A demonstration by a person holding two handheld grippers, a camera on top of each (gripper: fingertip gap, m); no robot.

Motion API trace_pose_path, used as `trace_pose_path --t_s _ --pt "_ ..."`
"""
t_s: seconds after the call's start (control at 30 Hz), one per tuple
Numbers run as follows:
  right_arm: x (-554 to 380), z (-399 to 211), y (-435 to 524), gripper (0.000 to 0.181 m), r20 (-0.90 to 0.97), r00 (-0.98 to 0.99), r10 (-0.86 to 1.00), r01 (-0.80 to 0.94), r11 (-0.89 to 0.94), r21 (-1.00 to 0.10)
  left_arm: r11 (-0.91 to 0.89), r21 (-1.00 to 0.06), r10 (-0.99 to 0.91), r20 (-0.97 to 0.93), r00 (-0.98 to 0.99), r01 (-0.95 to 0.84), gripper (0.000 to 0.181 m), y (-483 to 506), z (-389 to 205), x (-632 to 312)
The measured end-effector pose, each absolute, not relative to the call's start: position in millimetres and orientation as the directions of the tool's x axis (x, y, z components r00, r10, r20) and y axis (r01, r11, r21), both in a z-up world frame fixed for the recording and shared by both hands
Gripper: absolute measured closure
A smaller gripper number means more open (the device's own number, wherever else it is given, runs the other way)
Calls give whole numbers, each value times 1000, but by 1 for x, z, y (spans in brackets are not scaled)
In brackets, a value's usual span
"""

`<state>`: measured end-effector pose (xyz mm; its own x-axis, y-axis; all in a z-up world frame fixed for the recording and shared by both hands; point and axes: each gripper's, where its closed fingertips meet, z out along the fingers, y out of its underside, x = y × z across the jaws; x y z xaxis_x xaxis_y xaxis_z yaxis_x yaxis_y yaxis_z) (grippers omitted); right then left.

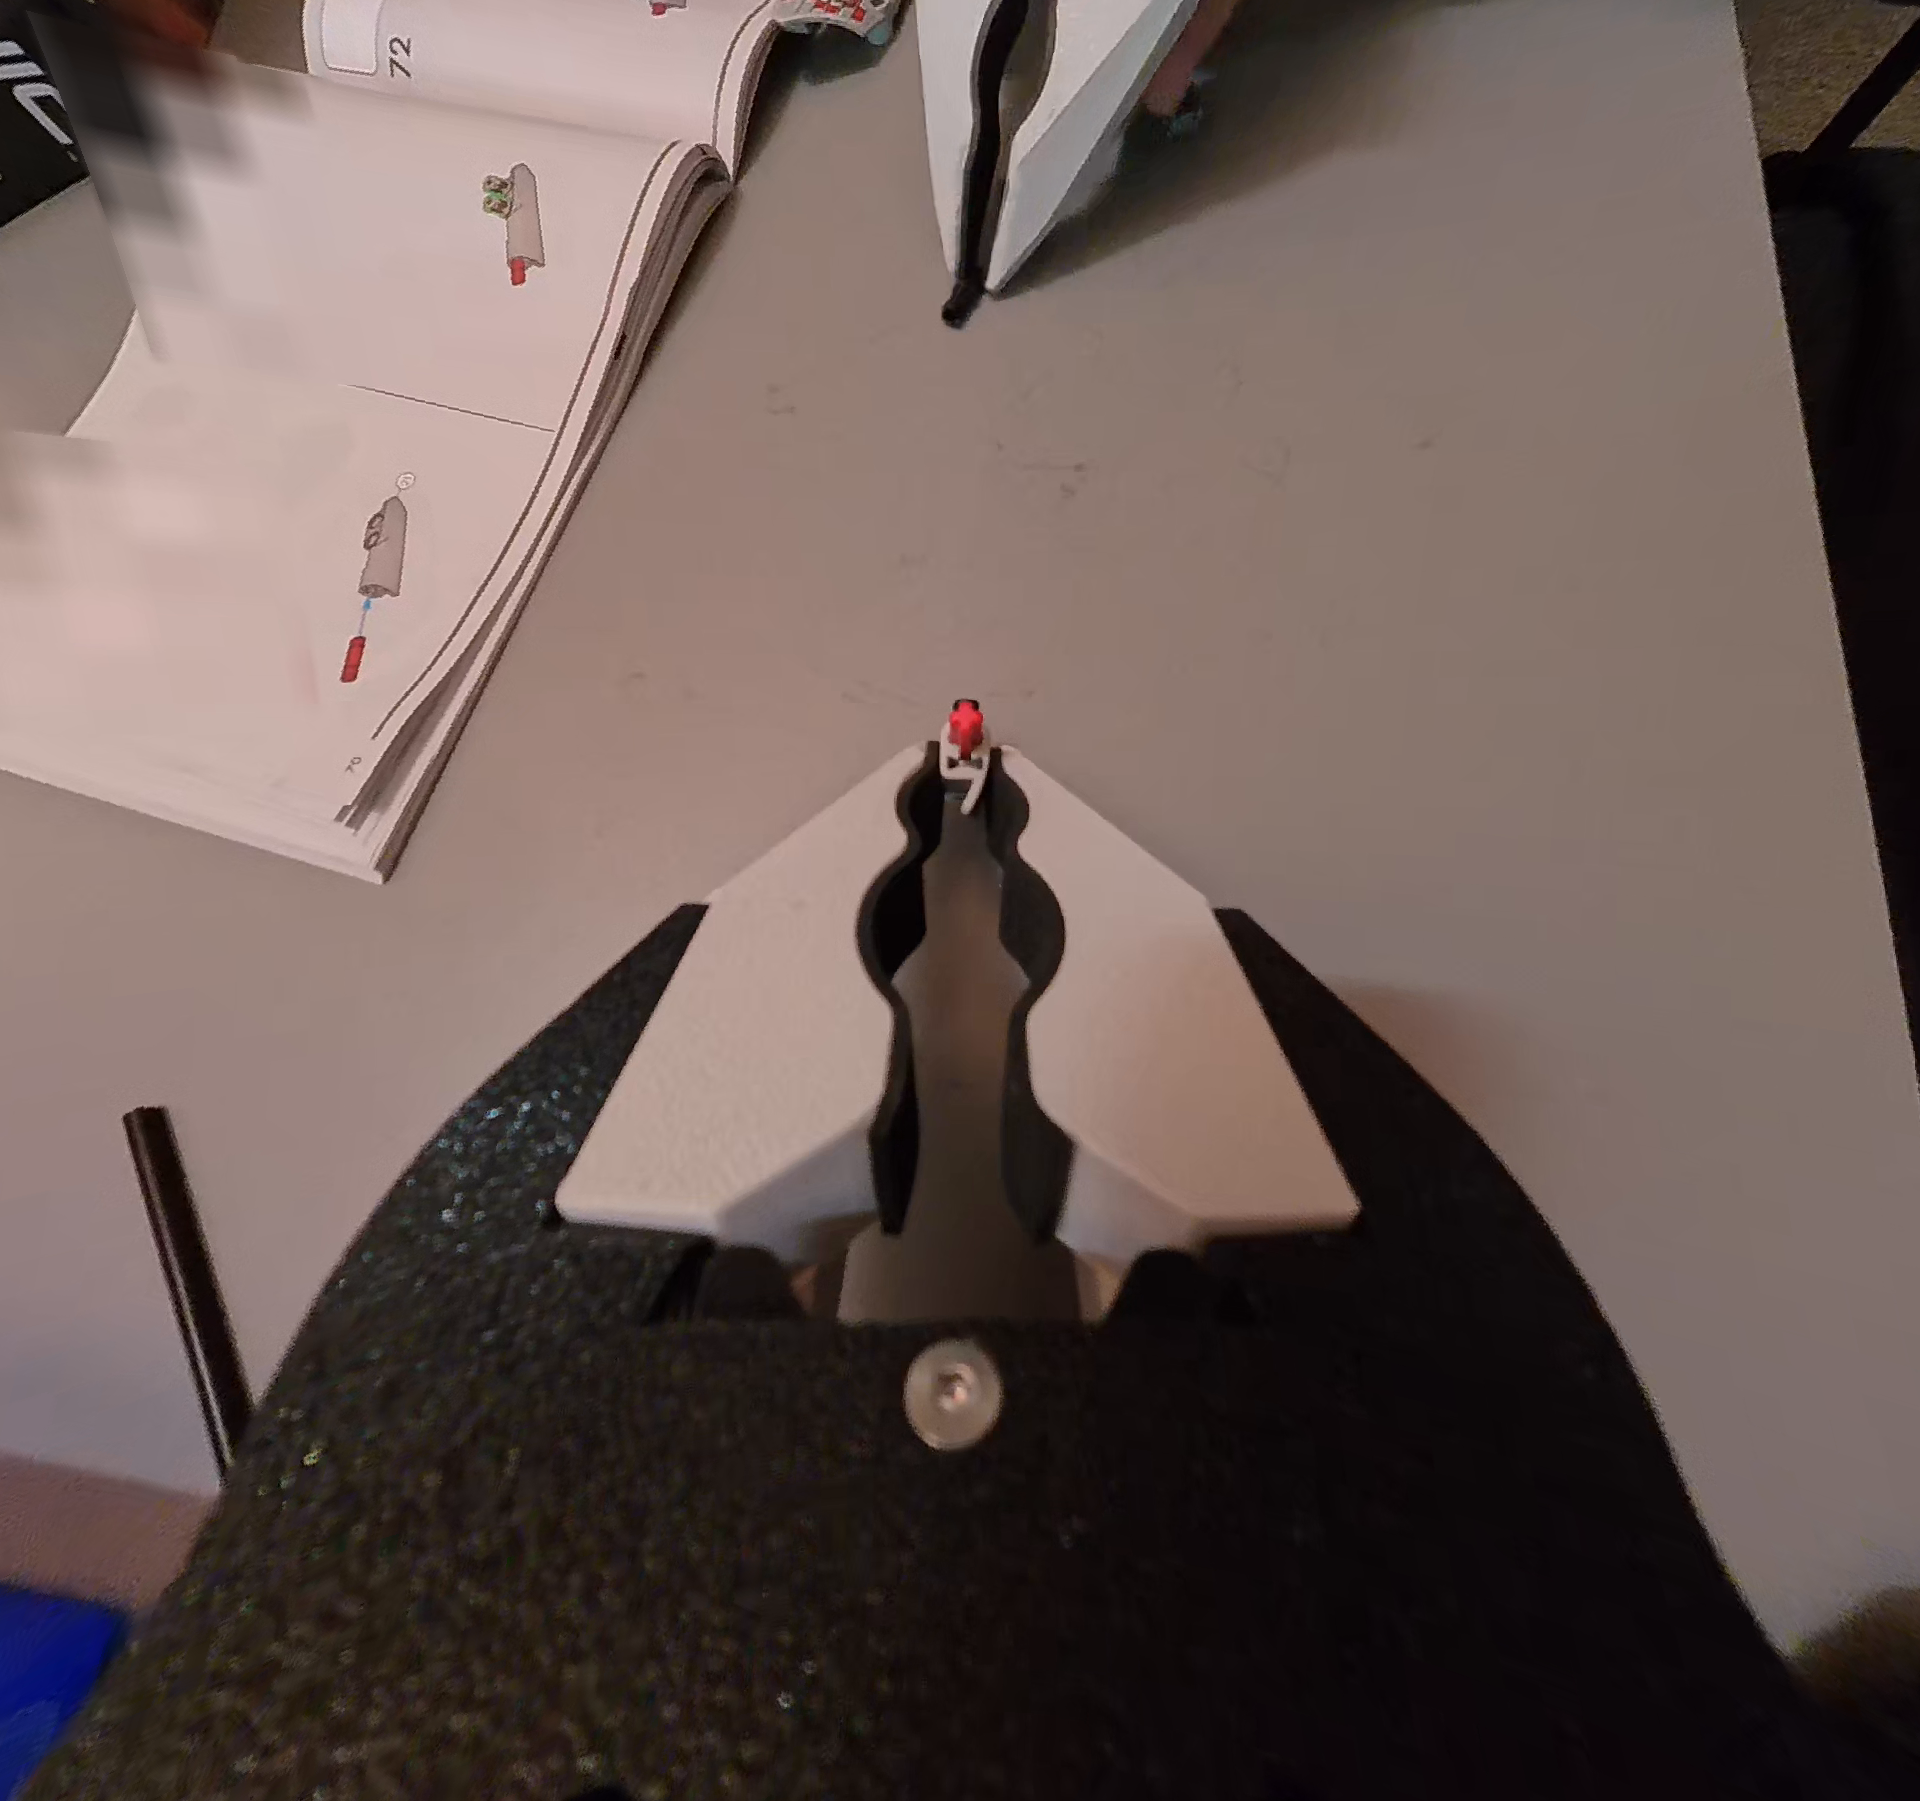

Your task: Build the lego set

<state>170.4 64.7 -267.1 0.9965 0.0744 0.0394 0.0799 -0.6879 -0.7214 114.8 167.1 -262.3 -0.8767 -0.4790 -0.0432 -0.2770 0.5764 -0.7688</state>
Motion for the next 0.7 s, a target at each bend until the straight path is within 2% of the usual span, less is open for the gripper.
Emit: trace_pose_path --t_s 0.07,0.13,0.23,0.33,0.47,0.7 --pt "168 -267 71 179 58 993 101 111 -670 -734 577 -769 -479 -44 -876 -277 177 167 -262 115" --pt "161 -265 82 179 150 973 177 230 -654 -720 577 -768 -482 -46 -875 -277 177 167 -262 115" --pt "140 -240 121 178 221 941 254 325 -513 -795 564 -778 -484 -40 -874 -277 177 168 -260 115" --pt "137 -238 138 178 316 903 291 425 -500 -754 524 -807 -498 -31 -867 -272 177 168 -253 117" --pt "124 -229 148 178 330 898 292 429 -407 -806 446 -863 -489 -13 -872 -237 177 161 -237 117" --pt "120 -233 149 178 407 859 309 507 -417 -754 458 -854 -470 4 -883 -247 177 153 -240 116"
